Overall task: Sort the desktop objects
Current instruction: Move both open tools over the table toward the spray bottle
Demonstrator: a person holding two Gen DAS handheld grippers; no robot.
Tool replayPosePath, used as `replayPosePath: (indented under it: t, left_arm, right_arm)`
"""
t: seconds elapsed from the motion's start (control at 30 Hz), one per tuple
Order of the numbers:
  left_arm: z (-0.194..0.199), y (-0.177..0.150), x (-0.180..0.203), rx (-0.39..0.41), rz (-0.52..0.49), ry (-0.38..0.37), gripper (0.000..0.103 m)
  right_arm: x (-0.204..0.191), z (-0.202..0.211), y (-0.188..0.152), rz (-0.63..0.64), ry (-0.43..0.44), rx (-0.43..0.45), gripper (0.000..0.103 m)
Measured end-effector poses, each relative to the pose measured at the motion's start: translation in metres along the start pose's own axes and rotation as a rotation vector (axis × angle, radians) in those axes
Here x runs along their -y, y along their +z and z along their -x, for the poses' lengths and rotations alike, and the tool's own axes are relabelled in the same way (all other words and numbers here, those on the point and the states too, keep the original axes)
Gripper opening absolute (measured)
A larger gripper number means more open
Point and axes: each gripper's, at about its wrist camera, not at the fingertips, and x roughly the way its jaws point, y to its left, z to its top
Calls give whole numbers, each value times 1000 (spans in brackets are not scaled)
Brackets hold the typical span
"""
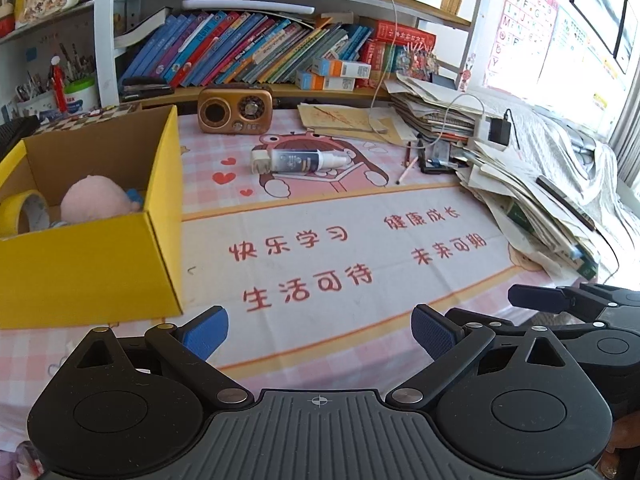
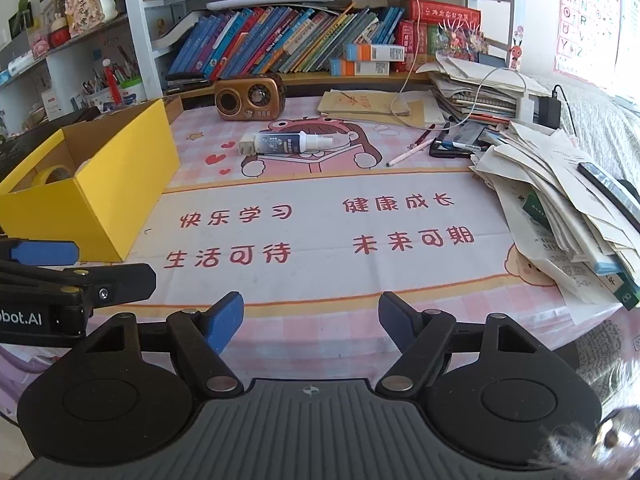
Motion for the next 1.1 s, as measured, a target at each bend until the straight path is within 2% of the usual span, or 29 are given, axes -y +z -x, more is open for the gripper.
replayPosePath:
  t: [0.43, 0.77, 1.1]
  left_arm:
    - [-43, 46, -4, 14, 90, 81, 99]
    - [-69, 87, -8, 45, 186, 168, 99]
    - [-93, 118, -11, 70, 232, 247, 99]
  right_arm:
    - [25, -55, 51, 118, 116, -29, 64]
    - [45, -109, 118, 247, 215, 29, 54]
    - [42, -174, 173, 350, 297, 70, 54]
